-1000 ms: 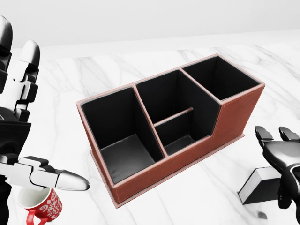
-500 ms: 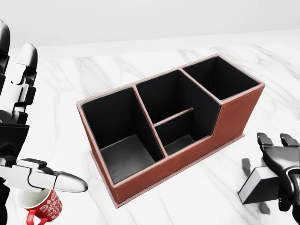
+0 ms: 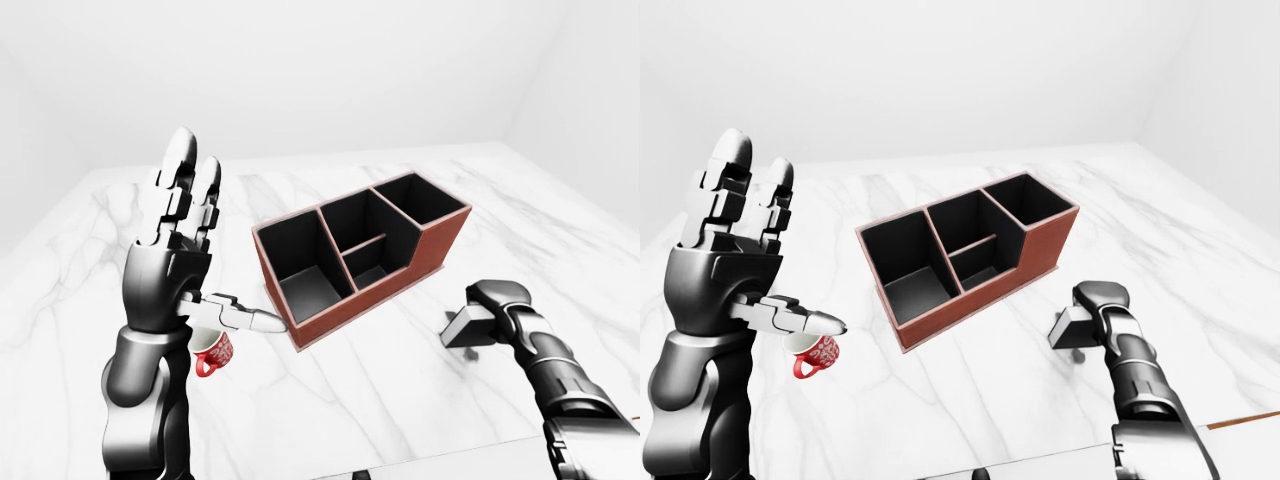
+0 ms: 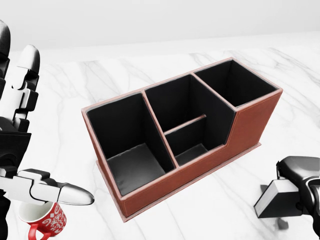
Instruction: Pick up the book and place it in the left compartment of the caddy.
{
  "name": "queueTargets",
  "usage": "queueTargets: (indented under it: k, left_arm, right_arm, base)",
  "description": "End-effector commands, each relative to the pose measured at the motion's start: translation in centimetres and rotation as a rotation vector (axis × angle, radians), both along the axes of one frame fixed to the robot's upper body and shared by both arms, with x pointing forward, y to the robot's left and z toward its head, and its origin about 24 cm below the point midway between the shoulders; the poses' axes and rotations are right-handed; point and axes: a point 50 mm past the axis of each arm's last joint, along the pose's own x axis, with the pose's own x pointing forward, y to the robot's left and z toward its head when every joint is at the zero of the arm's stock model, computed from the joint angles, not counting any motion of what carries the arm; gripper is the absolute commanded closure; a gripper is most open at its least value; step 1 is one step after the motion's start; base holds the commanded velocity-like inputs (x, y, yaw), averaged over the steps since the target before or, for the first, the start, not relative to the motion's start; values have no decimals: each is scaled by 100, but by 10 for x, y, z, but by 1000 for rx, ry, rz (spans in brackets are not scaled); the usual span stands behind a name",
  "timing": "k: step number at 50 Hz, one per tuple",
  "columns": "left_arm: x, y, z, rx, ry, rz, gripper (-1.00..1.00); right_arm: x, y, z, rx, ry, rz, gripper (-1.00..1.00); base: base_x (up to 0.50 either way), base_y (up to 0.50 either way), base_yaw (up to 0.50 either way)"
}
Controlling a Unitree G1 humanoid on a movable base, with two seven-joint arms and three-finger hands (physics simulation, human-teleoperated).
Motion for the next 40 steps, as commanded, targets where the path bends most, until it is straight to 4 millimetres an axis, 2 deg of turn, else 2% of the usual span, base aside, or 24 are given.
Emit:
queueTargets:
  k: [1,9,11,16,23,26,34,40]
  left_arm:
    - [0,0,-1,0,3,1,-100]
    - [-1,-1,0,5,1,1,-100]
    - [-1,-1,0,9,1,0,-100]
    - [-1,1,0,7,-1,6,-100]
    - [-1,2,1,7,-4,8,-100]
    - [-2,2,4,7,-19,6,-100]
    - [-1,6,-1,48,9,14,-100]
    - [-8,20,4,41,-17,63,-100]
  right_arm:
    - [-4,0,13,23,-25,17,100]
    - [-8,14,57,50,-98,66,100]
    - [-12,22,77,54,-129,92,100]
    - [-19,32,107,71,-180,117,100]
    - [-34,43,124,103,-200,146,100]
    - [-43,58,141,142,-267,207,100]
    - [-39,93,176,163,-424,353,100]
    - [-35,131,204,178,-542,500,100]
  base:
    - [0,0,0]
    - [0,0,0]
    - [0,0,0]
    - [0,0,0]
    - [0,0,0]
    - [0,0,0]
    - [0,0,0]
    - [0,0,0]
